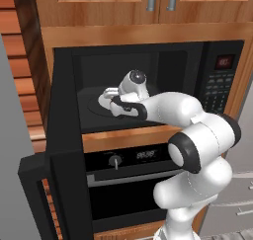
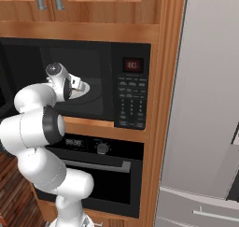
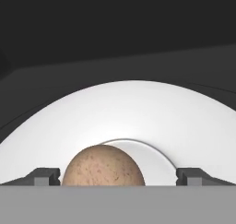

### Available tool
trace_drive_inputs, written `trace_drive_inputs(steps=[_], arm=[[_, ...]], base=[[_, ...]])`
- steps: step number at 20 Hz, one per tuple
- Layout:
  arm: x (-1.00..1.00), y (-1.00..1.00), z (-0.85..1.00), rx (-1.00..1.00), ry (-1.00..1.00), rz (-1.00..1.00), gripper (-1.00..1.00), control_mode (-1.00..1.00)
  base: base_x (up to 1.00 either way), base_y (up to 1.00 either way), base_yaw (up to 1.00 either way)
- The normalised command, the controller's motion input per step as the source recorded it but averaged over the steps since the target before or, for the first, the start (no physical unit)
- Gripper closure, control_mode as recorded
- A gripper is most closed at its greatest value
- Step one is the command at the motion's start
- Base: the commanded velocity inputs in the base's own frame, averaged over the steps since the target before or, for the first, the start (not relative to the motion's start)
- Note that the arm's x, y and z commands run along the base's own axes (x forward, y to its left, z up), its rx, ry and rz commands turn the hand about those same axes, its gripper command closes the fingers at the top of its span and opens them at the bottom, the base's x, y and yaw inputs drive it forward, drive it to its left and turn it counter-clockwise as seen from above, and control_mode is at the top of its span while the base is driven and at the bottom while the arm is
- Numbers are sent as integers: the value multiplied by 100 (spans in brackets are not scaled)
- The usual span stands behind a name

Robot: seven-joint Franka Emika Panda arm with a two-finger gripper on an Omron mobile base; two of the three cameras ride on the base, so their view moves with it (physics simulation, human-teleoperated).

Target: Pick the egg from the microwave and place it on plate located on the counter.

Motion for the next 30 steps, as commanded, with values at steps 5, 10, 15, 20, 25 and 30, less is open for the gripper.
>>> trace_drive_inputs(steps=[5, 10, 15, 20, 25, 30], arm=[[0, 0, 0, 0, 0, 0, 100, -100], [0, 0, 0, 0, 0, 0, 100, -100], [0, 0, 0, 0, 0, 0, 100, -100], [0, 0, 0, 0, 0, 0, 100, -100], [-31, -7, 2, 0, -11, 0, 100, -100], [-48, -9, 21, 0, -21, 0, 100, -100]], base=[[0, 0, 0], [0, 0, 0], [0, 0, 0], [0, 0, 0], [0, 0, 0], [0, 0, 0]])
